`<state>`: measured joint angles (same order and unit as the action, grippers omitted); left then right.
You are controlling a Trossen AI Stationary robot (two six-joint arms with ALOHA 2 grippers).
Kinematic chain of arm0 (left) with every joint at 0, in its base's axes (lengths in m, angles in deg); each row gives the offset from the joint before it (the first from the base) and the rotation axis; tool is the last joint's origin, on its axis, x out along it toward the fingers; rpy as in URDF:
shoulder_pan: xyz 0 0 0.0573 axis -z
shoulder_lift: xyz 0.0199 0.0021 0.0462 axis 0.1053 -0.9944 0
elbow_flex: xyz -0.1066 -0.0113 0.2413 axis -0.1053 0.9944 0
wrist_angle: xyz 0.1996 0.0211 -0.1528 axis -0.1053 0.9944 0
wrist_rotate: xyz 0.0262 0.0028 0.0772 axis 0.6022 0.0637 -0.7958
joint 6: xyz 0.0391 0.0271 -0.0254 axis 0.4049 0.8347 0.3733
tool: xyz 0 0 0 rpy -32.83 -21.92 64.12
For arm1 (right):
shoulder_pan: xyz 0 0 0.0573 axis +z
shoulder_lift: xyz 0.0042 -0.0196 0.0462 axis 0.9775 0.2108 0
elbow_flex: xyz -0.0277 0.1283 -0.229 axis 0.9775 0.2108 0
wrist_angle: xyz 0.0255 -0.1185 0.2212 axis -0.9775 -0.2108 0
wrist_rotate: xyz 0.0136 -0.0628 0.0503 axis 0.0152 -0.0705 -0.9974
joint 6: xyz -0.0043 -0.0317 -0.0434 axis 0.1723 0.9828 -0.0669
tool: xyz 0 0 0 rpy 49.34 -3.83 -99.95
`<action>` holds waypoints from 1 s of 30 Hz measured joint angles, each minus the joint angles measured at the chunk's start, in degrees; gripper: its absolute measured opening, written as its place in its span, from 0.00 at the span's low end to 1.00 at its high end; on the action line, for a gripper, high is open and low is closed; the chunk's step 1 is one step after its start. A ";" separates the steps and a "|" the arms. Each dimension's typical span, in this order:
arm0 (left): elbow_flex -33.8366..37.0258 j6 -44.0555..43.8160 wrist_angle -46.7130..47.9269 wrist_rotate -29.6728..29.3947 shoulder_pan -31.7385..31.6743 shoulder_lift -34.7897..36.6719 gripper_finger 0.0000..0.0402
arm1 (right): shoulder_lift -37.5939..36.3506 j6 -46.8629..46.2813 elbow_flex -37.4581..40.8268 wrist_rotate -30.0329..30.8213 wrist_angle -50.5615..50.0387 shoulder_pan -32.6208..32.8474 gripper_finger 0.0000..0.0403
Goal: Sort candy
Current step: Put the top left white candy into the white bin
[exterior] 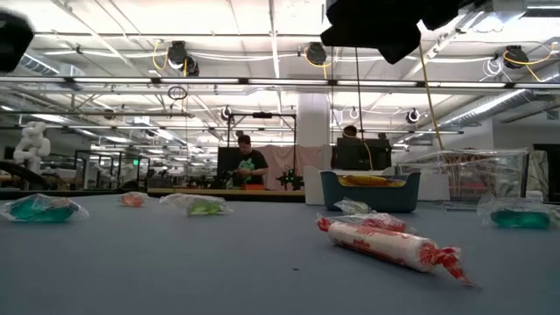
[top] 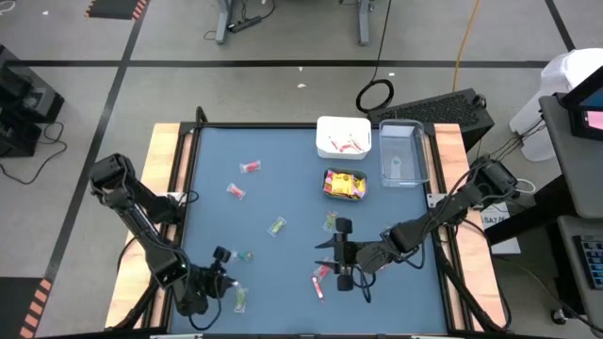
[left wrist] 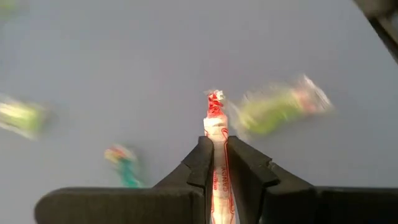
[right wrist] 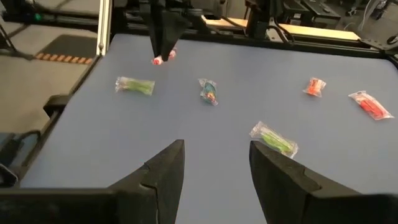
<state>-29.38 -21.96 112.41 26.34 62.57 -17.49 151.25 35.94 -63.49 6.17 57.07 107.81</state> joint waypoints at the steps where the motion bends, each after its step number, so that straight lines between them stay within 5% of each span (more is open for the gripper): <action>1: -0.45 1.20 0.04 -2.07 -0.24 0.54 0.12 | 0.51 -0.27 0.00 0.04 1.22 0.00 0.42; 10: -2.91 18.58 -12.74 -16.40 -5.38 2.23 0.12 | 9.08 5.77 0.00 0.72 17.66 -0.51 0.42; 22: -2.93 37.33 -48.49 -15.79 -13.45 2.23 0.12 | 16.72 16.27 -0.02 1.53 40.58 -1.88 0.43; 30: -2.93 39.39 -53.64 -8.11 -19.32 2.23 0.12 | 16.74 19.88 -3.80 -4.07 46.73 -2.60 0.43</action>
<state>-32.30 17.44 58.77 18.23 43.25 -15.26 167.99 55.81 -67.29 2.10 103.80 105.21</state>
